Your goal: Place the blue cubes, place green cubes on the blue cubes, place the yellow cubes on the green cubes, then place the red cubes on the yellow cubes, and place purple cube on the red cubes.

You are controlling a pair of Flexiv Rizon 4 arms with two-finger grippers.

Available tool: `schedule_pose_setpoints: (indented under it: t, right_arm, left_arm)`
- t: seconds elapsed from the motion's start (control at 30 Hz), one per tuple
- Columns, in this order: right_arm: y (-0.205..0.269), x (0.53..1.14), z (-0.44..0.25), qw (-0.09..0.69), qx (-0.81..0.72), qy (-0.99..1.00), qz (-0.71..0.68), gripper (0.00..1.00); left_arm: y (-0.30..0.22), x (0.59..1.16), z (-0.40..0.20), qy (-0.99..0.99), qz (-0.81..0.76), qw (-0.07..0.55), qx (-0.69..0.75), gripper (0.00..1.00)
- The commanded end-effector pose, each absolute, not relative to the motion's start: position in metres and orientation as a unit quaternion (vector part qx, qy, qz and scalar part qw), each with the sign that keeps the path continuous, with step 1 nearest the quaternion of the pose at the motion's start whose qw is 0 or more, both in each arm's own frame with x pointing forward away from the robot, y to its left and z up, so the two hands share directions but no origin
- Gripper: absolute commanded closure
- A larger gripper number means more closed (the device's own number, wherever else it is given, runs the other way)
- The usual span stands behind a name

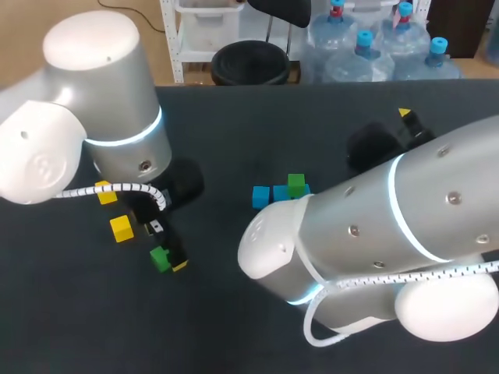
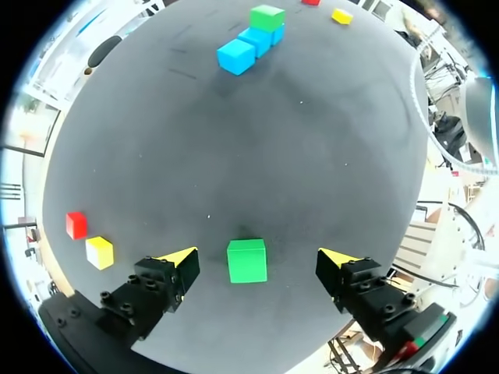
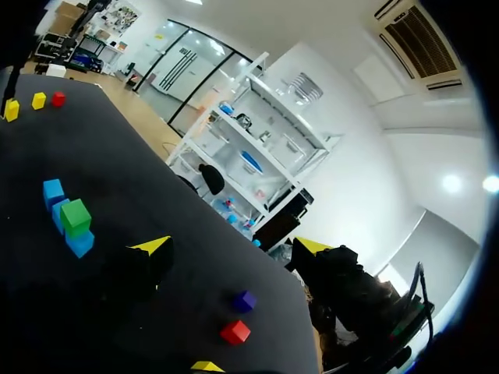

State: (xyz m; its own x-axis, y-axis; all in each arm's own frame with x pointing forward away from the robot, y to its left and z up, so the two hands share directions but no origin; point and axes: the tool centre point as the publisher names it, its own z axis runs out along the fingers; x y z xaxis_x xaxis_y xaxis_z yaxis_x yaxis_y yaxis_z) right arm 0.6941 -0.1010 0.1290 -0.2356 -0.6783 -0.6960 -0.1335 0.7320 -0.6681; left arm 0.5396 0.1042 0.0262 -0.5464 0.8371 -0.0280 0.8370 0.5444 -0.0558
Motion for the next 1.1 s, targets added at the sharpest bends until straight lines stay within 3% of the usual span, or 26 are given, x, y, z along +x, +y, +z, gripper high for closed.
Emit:
schedule_pose_setpoints:
  t: [0.03, 0.37, 1.1]
  right_arm:
    - [-0.102, 0.694, 0.13, 0.556, -0.273, 0.747, -0.244, 0.0]
    - [-0.102, 0.694, 0.13, 0.556, -0.273, 0.747, -0.244, 0.0]
    - [-0.153, 0.662, 0.189, 0.523, -0.32, 0.62, -0.49, 0.0]
  left_arm:
    - [0.105, 0.54, 0.027, -0.879, 0.032, 0.001, -0.476, 0.02]
    - [0.103, 0.54, 0.027, -0.877, 0.031, 0.0, -0.479, 0.03]
    - [0.097, 0.541, 0.023, -0.872, 0.034, 0.003, -0.489, 0.03]
